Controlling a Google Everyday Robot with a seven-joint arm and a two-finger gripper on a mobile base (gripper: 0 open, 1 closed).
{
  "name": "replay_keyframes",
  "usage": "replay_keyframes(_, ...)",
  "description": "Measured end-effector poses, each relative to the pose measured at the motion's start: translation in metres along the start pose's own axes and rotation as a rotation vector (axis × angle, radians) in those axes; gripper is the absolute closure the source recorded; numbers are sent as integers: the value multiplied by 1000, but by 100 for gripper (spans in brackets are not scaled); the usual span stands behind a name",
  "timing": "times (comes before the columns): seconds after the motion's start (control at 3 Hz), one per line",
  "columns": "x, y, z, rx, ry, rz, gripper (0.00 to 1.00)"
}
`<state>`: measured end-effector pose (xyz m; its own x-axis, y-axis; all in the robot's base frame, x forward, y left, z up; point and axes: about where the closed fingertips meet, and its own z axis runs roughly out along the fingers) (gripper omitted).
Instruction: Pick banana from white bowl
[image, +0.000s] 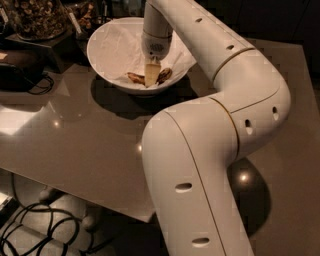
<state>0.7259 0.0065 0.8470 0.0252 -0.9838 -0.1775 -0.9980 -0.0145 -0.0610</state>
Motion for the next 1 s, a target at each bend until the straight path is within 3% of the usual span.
replay_keyframes(0.33, -1, -4, -5, 34, -16, 8, 100)
replay_keyframes(1.0, 1, 10, -52, 122, -35, 31, 100)
